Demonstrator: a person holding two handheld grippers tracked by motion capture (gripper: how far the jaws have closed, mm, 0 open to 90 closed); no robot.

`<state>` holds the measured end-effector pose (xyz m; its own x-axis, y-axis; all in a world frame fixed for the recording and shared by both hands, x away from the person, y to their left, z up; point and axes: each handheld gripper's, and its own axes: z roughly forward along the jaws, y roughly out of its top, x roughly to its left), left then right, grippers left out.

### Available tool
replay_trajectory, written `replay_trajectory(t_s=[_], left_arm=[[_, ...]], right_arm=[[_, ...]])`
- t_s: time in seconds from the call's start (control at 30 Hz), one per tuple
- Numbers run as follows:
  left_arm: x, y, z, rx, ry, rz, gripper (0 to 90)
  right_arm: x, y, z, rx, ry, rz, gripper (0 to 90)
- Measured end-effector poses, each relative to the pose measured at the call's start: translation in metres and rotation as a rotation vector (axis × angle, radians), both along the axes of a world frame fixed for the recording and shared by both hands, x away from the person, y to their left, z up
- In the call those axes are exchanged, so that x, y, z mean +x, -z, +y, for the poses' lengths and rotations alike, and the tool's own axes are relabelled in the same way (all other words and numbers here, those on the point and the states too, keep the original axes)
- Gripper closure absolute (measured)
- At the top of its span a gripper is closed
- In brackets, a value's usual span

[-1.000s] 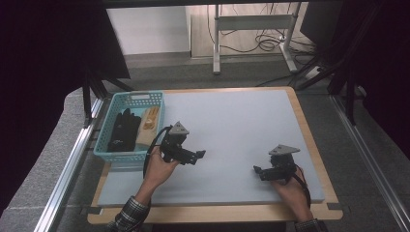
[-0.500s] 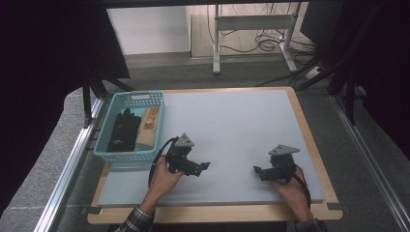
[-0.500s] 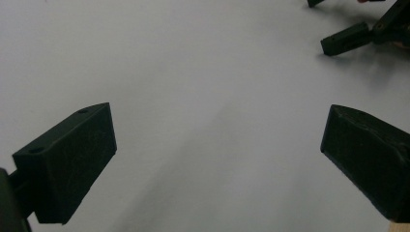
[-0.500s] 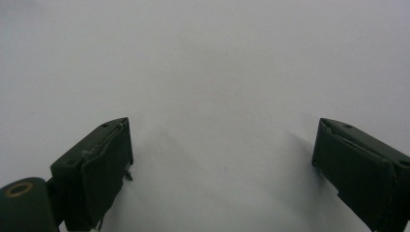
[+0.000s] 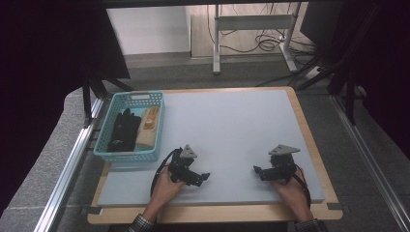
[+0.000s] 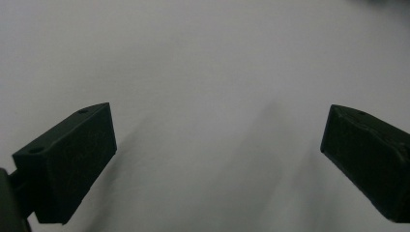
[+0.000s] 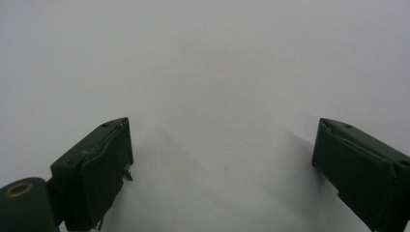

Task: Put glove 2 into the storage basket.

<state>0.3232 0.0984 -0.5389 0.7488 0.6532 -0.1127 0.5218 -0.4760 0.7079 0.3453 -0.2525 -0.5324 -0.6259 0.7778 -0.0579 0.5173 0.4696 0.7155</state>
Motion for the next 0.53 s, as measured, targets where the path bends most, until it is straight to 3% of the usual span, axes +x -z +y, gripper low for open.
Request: replay_trajectory(t_s=[0.23,0.3,0.53], left_arm=[[-0.0051,0.0068,-0.0049,0.045,-0.011,-0.021,0.0],[-0.0062,0.0072,-0.0078,0.076,-0.012,-0.036,0.0],[-0.0065,0.0079,-0.0081,0.073,-0.016,-0.036,0.0]], right_arm=[[0.0,0.0,0.0,0.0,0.001,0.0,6.7],[0.0,0.0,0.0,0.0,0.0,0.001,6.8],[-0.0003,0.0001,0.0001,0.003,0.003,0.006,6.7]])
